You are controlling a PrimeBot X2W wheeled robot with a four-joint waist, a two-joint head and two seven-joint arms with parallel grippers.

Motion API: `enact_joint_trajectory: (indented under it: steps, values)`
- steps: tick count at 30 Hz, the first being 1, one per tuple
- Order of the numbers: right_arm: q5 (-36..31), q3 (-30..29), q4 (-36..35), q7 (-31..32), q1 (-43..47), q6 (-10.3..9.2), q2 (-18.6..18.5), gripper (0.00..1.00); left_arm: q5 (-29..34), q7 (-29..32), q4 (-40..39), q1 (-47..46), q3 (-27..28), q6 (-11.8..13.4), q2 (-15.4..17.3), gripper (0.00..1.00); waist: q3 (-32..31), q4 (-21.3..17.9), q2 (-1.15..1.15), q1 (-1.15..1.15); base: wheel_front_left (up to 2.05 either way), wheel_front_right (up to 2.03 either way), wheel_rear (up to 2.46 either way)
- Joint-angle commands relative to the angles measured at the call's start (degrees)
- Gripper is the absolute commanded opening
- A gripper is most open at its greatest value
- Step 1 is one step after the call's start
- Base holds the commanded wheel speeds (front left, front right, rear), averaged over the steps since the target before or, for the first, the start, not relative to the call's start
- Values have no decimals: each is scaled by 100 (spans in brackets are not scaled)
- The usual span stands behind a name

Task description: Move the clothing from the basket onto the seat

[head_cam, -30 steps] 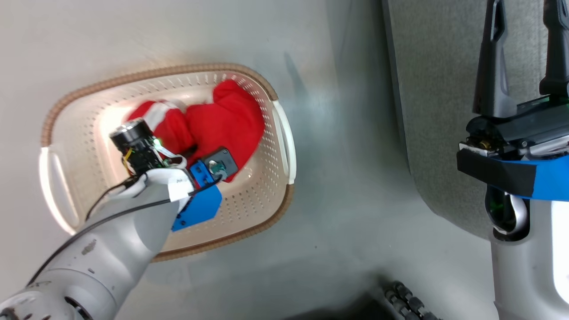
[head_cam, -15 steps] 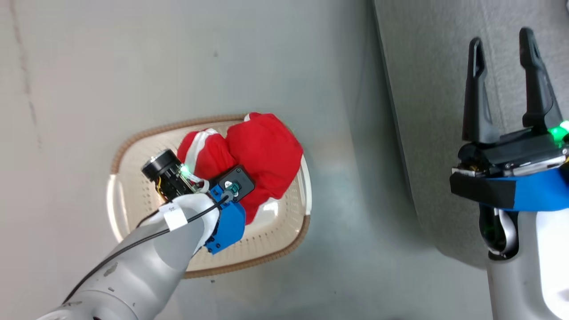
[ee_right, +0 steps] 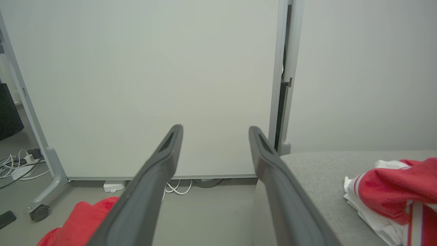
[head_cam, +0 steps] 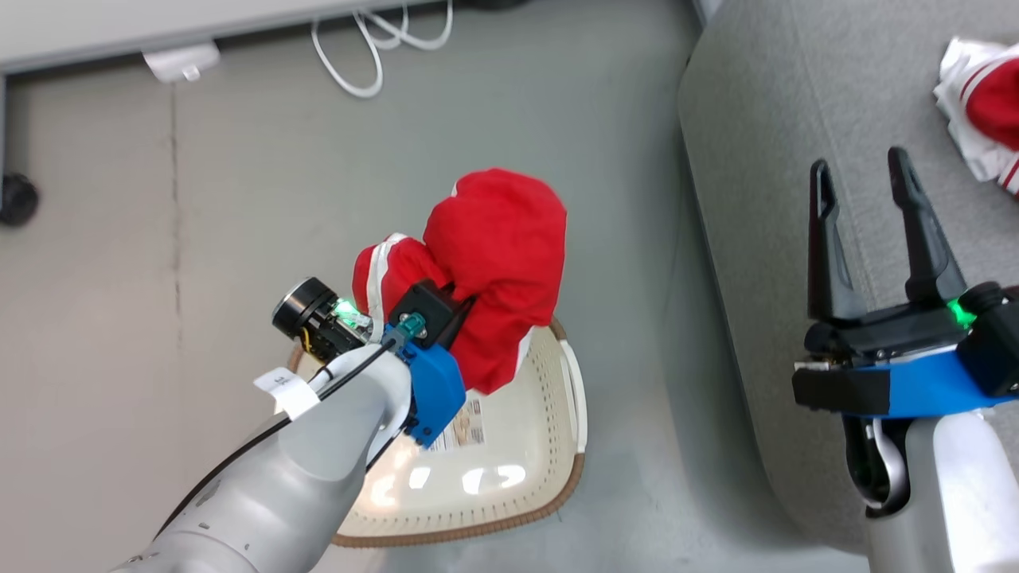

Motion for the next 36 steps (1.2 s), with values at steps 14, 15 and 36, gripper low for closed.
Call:
enact_joint_trajectory:
  steps: [14,15,36]
  values:
    - [172,11,274,-22,758,3,1,100,-114,-37,-1806,663,1716,555,510,0,-1236,-4,0,1,0,0,0]
    - [182,12,287,-22,803,3,2,100,-85,-36,-1940,711,1829,582,543,0,-1291,0,0,1,0,0,0]
    - [285,188,433,-22,1301,3,2,100,297,-37,-3698,1527,2868,625,617,0,-2011,158,0,1,0,0,0]
